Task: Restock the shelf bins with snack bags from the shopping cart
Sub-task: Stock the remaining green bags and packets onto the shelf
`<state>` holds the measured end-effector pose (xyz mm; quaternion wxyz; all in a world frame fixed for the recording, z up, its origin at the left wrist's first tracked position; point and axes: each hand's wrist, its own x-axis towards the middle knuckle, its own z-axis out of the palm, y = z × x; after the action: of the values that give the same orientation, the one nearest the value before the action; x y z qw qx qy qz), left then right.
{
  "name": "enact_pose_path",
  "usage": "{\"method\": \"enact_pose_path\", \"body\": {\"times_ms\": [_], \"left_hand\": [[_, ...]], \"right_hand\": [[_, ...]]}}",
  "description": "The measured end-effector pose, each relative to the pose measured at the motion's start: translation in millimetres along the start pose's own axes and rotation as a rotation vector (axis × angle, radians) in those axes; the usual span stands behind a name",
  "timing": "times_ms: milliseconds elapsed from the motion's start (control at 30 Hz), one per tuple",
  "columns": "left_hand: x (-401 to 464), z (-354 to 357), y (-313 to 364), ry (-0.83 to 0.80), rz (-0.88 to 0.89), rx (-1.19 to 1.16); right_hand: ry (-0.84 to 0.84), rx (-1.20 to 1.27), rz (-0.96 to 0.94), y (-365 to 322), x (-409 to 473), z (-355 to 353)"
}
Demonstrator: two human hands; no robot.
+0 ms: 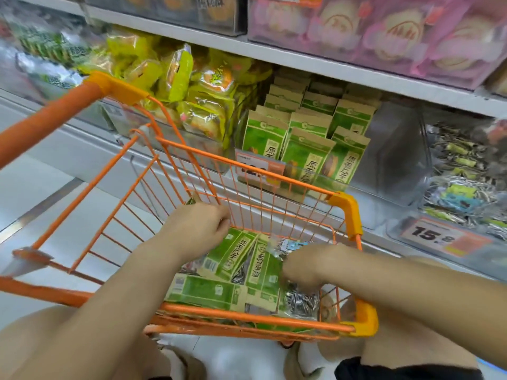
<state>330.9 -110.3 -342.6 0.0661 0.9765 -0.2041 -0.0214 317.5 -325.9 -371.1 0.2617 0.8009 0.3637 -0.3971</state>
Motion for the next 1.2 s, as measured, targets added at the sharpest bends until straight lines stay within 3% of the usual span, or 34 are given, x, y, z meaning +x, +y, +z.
{"method": "enact_pose_path", "body": {"times_ms": [100, 233, 433, 567, 667, 733, 833, 1000, 1133, 1200], "left_hand": [[-2, 6, -6, -0.179, -0.047, -0.012], [-7, 10, -21, -0.498, -0.185, 0.069], [-8, 9, -23, -0.455, -0.281, 0.072], [-6, 4, -20, -0.369, -0.275, 0.05], [-4, -3, -11, -0.121, -0.267, -0.281], [-4, -8, -5, 0.036, -0.204, -0.455], [-6, -15, 0, 0.161, -0.034, -0.507], [-9, -21, 1, 0.116, -0.017, -0.658], [-13, -25, -1, 0.165, -0.048, -0.865], [-13, -22, 1, 0.146, -0.054, -0.771]], "right_hand": [[-0.045, -0.056, -0.043, -4, 7, 12], [0.056, -0.242, -0.017, -9, 16, 17], [0.083, -0.165, 0.016, -2, 11, 15], [0.385, 0.32, 0.075, 18, -10, -3], [0.557, 1.08, -0.024, 24, -21, -15], [0.615, 1.445, -0.128, 22, -27, -24], [0.628, 1.65, -0.071, 21, -27, -36], [0.523, 1.984, -0.003, 17, -20, -45], [0.389, 2.303, -0.148, 21, -23, -45], [0.327, 2.362, -0.208, 24, -25, -42]]}}
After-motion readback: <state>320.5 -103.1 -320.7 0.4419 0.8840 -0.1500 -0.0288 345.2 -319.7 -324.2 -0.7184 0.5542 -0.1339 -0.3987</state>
